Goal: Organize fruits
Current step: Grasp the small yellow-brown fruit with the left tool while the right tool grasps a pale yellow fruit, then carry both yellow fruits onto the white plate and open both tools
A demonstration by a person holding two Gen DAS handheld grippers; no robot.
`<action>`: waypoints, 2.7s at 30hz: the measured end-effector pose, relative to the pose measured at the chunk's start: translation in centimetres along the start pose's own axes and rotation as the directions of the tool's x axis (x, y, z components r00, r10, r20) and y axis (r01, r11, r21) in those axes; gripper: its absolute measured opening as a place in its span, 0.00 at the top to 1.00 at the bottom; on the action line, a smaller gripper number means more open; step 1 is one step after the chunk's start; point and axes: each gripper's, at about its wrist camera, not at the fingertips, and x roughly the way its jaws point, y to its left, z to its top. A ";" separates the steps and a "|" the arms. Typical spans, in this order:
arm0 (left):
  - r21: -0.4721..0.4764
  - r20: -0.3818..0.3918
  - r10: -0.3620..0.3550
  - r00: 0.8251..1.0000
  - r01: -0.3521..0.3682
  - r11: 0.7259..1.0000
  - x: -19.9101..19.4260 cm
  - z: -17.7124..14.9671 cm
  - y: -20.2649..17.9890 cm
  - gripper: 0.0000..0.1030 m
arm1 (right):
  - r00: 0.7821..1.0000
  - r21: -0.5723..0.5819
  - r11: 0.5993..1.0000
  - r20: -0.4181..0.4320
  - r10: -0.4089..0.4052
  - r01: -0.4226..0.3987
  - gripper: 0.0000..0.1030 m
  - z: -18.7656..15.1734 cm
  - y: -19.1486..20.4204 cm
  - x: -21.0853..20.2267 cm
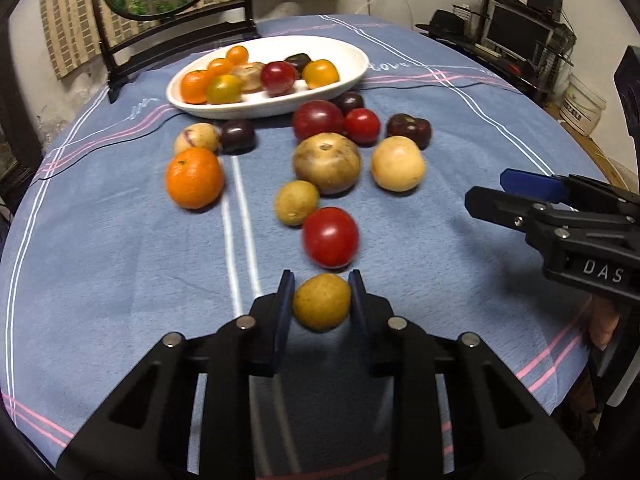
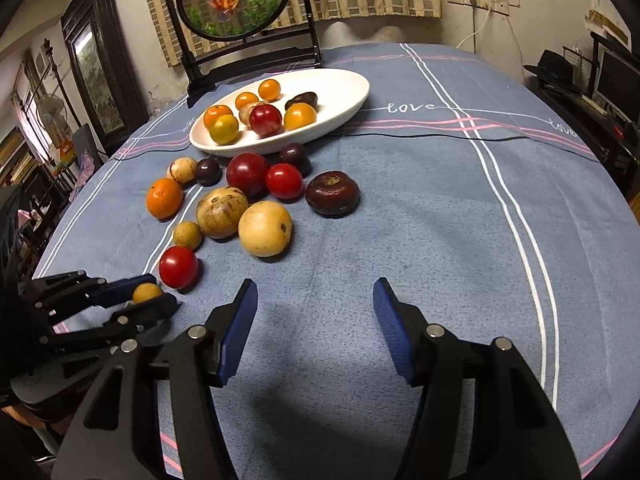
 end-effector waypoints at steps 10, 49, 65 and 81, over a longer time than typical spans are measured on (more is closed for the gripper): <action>-0.047 -0.004 -0.022 1.000 0.022 0.999 -0.3 -0.9 1.9 0.73 | 0.993 -0.099 0.995 -0.110 -0.044 0.033 0.41 1.8 2.9 3.6; -0.109 0.080 -0.066 0.995 0.074 0.991 -2.3 4.0 3.9 0.73 | 0.996 -0.042 0.999 0.085 0.013 -0.010 0.63 5.8 1.5 -0.7; -0.151 0.152 0.103 0.983 -0.080 0.985 2.6 16.4 6.5 0.73 | 0.992 -0.108 0.992 0.111 -0.061 0.073 0.63 15.7 2.8 5.8; -0.229 0.062 0.127 0.990 -0.110 0.967 8.8 19.1 9.6 0.54 | 0.993 -0.077 0.990 -0.016 -0.116 0.115 0.59 18.6 1.5 13.8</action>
